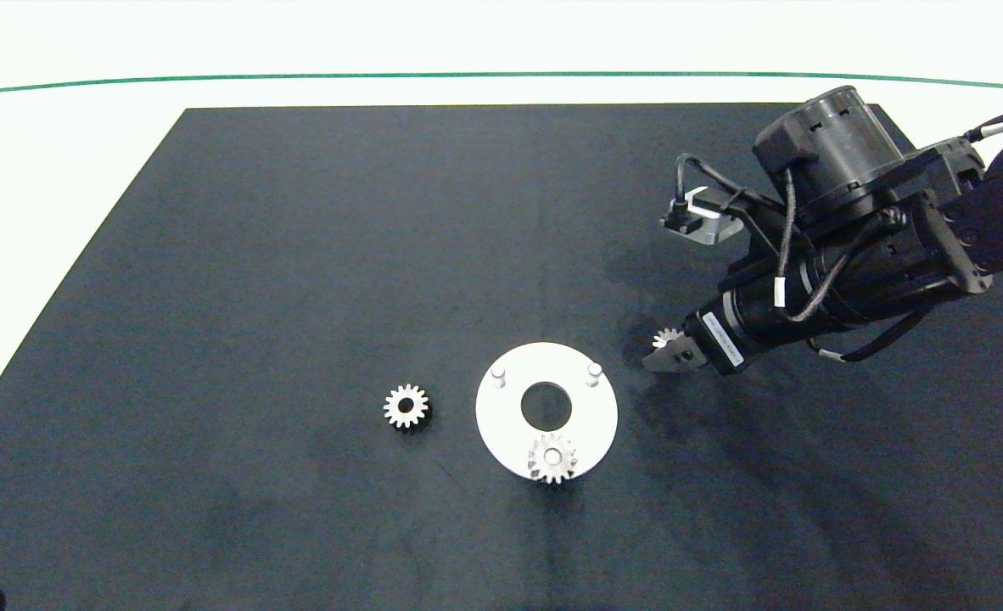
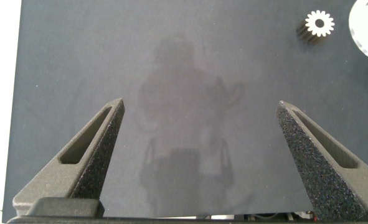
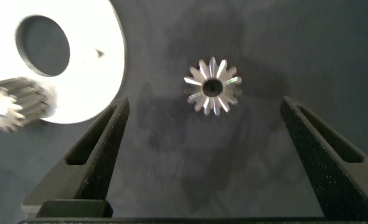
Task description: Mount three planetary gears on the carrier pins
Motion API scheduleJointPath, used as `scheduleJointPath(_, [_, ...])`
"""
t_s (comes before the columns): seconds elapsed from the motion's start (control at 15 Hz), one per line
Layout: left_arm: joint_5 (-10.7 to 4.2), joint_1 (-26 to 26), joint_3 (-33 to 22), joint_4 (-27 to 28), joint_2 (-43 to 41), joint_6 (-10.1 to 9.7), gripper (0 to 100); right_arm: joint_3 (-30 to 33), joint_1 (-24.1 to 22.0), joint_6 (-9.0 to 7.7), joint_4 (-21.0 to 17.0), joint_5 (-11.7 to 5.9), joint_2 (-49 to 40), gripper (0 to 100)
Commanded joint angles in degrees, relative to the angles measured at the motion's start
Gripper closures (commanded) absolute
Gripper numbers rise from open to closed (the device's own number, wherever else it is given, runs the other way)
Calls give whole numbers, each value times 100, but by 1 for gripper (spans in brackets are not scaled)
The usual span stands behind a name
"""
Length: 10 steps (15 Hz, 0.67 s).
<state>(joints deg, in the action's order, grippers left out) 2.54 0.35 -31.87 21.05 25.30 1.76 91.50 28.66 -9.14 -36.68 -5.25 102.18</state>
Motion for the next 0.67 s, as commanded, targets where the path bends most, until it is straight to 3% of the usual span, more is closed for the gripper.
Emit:
scheduleJointPath(0.07, [1,9,23,13,2,-9,0,-177,-124,-9,65,16,21,0])
scheduleJointPath(0.27, [1,0,14,13,2,-9,0,-300,-168,-9,487,60,162,0])
scheduleJointPath(0.67, [1,9,5,13,10,-9,0,-124,-150,-9,583,121,364,11])
